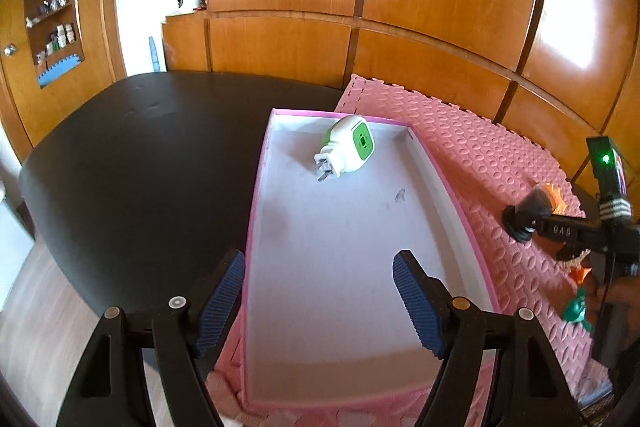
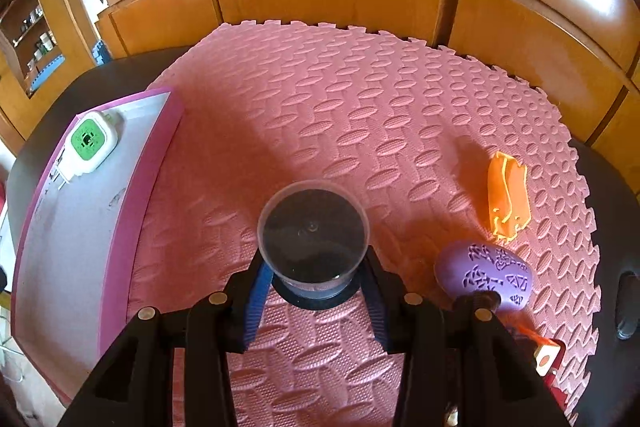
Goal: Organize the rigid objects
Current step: 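Carry the black-based clear cup with the right gripper into the tray and release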
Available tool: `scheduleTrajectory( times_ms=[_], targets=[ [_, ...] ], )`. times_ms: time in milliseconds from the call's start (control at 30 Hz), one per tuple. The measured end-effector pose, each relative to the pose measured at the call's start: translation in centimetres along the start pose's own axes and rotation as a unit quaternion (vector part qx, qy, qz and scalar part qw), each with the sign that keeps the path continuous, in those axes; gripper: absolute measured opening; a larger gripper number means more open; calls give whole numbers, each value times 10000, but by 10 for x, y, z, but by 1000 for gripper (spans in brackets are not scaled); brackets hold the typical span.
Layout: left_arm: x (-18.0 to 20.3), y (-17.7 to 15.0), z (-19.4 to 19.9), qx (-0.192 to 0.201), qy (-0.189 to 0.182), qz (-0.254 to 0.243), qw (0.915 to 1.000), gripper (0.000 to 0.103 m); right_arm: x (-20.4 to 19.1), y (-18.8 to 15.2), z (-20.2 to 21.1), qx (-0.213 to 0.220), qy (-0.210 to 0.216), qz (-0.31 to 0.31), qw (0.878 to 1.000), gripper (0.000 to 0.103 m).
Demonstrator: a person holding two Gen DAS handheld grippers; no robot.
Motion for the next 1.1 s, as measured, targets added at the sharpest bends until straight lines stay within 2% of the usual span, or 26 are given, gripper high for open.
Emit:
scheduleTrajectory(
  times_ms=[167,267,367,567,867,1100],
  targets=[
    [-6,-6,13,95,108,38,9999,77,-3,-6,3,9,8,-14,10000,43],
    [-12,-7,19,163,155,113,9997,83,-6,-10,5,-11,18,-54,10000,43],
    [-17,-9,24,199,215,161,9994,84,-8,-12,11,105,-89,-34,9999,43],
    [-21,-15,26,154,197,217,9995,84,-23,-14,28,211,155,-17,9997,43],
    [-24,-21,24,98,160,301,9994,84,-80,-7,51,392,767,395,9955,43],
    [-30,-27,16,1,159,402,9991,84,-127,6,45,409,988,798,9911,43]
  ],
)
Point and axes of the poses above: each gripper's, at about its wrist camera, not at the fingertips, and z roughly against the way its jaws point, x to its right, y to its top, the point moved 9 cm from there along -z, roughly the way its jaws point, and after that the axes turned 2 degrees about -z, right-handed, at the moved point
